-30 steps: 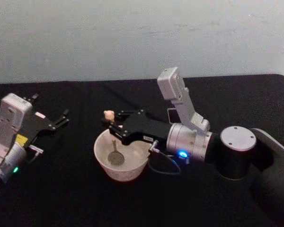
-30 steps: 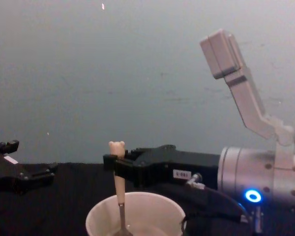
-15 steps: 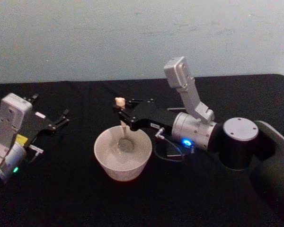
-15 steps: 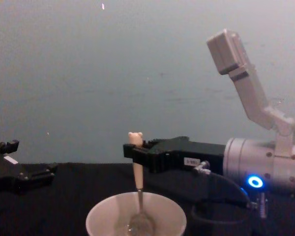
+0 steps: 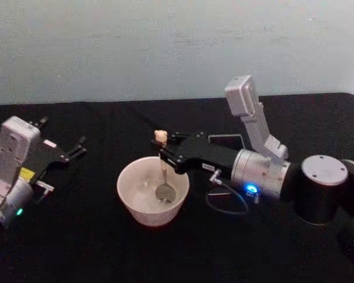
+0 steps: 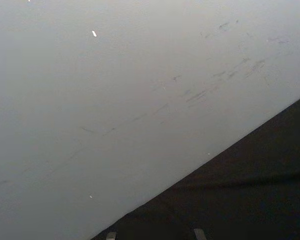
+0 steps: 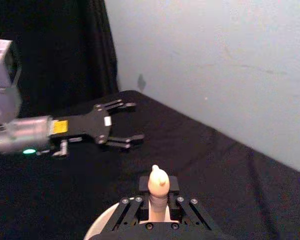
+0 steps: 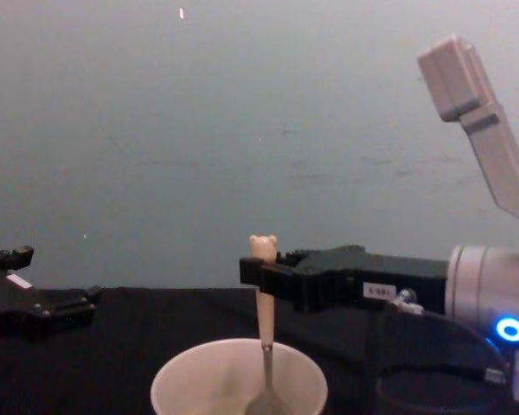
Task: Pick up the stirring spoon with one hand, stir inside the cup, then place it back in its original position.
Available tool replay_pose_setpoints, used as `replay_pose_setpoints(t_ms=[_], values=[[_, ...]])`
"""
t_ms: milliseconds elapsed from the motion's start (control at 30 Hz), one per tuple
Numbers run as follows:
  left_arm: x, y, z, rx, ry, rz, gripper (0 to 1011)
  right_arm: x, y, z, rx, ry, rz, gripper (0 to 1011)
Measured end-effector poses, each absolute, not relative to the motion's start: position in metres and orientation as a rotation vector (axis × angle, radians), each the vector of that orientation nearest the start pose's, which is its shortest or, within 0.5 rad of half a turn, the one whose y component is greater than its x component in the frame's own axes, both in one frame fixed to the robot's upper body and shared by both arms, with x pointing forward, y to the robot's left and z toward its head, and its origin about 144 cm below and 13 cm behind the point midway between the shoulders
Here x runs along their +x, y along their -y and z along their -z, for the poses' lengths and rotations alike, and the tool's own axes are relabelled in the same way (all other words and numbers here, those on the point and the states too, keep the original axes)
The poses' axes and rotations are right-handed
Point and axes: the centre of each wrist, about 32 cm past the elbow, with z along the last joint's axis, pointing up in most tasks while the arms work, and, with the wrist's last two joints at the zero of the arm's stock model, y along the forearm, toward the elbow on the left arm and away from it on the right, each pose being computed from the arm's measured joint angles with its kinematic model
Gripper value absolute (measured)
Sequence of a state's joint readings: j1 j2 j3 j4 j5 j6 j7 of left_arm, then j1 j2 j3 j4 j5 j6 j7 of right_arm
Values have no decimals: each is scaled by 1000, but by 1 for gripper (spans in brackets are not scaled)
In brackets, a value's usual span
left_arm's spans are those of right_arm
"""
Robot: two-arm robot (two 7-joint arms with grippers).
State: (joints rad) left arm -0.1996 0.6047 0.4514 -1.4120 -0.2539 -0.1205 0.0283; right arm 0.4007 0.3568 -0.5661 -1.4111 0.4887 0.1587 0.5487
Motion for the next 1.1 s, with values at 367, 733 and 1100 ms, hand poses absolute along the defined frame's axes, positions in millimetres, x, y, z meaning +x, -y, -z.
replay_pose_setpoints(t_ms=[367,733,1100], values=[[489,-310,-1140,305,285,-1248,1001,518,179,-1185,-104,-139,505,211],[489,-310,-1140,304,285,-1248,1001,527,159,-1184,-104,-147,475,211],[489,-310,-1140,304,285,-1248,1001,550,147,-1184,-102,-122,532,211]])
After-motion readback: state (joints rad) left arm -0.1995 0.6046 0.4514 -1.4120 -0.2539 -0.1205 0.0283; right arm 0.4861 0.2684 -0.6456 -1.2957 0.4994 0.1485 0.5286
